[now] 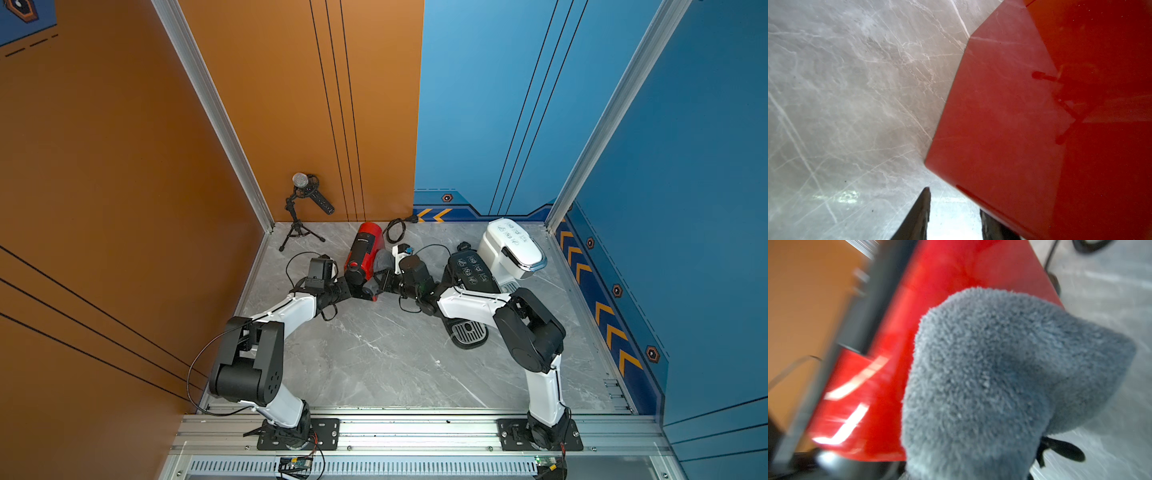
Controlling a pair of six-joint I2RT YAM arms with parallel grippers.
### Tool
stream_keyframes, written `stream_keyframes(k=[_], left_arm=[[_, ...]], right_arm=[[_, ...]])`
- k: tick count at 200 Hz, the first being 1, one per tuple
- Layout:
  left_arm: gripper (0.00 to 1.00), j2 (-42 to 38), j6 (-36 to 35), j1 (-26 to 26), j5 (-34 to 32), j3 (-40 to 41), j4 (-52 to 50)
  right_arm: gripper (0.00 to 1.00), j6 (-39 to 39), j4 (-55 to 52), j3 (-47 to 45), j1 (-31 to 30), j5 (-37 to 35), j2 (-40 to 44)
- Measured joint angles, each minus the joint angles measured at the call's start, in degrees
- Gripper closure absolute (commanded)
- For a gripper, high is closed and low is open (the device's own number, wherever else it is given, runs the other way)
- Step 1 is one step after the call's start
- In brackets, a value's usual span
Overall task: Wipe the surface of a coffee machine
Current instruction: Wipe the dirt from the surface of the coffee machine.
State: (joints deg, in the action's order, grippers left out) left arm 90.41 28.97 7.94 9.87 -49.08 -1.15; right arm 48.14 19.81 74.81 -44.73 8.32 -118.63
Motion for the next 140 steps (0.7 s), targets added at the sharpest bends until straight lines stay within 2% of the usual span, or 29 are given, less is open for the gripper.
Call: stream_keyframes(k=[27, 66, 104, 140], left_arm=[[0.60, -0.20, 0.00, 0.74, -0.09, 0.00, 0.00], [0.60, -0.31, 0.00, 0.87, -0.50, 0.00, 0.46], [0.60, -0.37, 0.00, 1.25, -0.39, 0.00, 0.17], [0.60, -0.39, 0.00, 2.51, -0.39, 0.00, -0.39]], right_arm=[[0.99, 0.42, -2.86, -0.52, -0.61, 0.66, -4.92], [0.99, 0.37, -4.04, 1.88, 0.13, 0.90, -5.70], [0.99, -0.39, -5.16, 4.46, 2.82, 1.73, -6.01], [0.98, -3.02, -8.41, 10.62, 6.45, 3.39, -5.97]])
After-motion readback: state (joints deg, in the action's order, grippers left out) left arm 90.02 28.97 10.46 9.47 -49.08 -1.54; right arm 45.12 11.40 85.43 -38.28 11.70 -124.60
